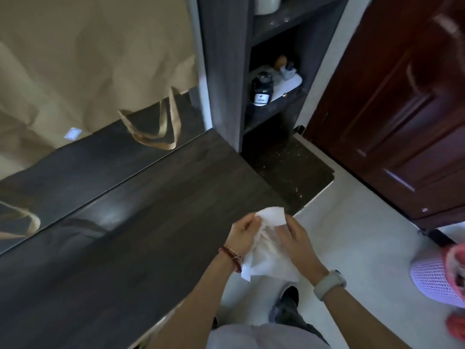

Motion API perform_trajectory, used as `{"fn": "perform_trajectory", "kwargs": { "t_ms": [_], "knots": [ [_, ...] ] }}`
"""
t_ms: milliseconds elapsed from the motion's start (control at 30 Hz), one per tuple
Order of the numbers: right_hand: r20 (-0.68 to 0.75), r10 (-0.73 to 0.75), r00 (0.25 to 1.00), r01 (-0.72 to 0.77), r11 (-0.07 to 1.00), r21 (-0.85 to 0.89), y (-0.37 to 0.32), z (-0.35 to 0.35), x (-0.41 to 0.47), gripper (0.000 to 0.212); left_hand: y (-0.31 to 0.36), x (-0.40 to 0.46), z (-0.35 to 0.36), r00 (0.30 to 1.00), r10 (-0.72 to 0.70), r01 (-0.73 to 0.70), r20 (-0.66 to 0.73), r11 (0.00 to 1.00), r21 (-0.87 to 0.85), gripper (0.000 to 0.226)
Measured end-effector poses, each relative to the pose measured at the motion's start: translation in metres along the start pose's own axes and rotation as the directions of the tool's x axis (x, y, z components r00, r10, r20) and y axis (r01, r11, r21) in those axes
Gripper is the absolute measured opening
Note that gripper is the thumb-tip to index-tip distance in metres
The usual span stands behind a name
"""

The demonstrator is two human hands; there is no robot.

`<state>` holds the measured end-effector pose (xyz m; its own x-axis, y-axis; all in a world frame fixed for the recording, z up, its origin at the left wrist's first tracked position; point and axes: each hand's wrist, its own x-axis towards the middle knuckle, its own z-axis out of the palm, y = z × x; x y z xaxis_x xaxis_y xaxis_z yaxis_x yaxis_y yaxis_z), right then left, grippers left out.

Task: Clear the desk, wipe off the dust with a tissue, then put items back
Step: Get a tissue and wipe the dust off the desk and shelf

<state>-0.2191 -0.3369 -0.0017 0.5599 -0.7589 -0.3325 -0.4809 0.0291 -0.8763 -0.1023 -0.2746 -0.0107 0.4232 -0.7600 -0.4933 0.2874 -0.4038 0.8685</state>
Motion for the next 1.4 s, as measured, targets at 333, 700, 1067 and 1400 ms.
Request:
{"fn": "perform_trajectory", "kwargs": {
  "t_ms": [333, 700, 1067, 1400],
  "knots": [
    [-0.204, -0.158, 0.966, 0.109, 0.967, -0.231, 0.038, -0.161, 0.059, 0.007, 0.027, 0.058, 0.133, 0.918, -0.323, 0.337, 0.231, 0.941, -0.024, 0.016],
    [0.185, -0.452, 0.873, 0.472, 0.684, -0.556, 0.050, -0.212, 0.139, 0.030, 0.064, 0.143, 0.153, 0.946, -0.319, 0.323, 0.056, 0.925, -0.198, 0.029],
    [0.356, 0.194, 0.914, -0.284, 0.932, 0.223, 0.020, -0.193, 0.211, 0.022, 0.080, 0.191, 0.177, 0.926, -0.298, 0.371, 0.230, 0.830, -0.416, 0.063],
    [0.295, 0.050, 0.954, -0.011, 0.991, -0.133, 0.058, -0.226, 0.304, 0.038, 0.022, 0.235, 0.208, 0.792, -0.458, 0.268, -0.404, 0.855, -0.444, 0.028]
  ]
}}
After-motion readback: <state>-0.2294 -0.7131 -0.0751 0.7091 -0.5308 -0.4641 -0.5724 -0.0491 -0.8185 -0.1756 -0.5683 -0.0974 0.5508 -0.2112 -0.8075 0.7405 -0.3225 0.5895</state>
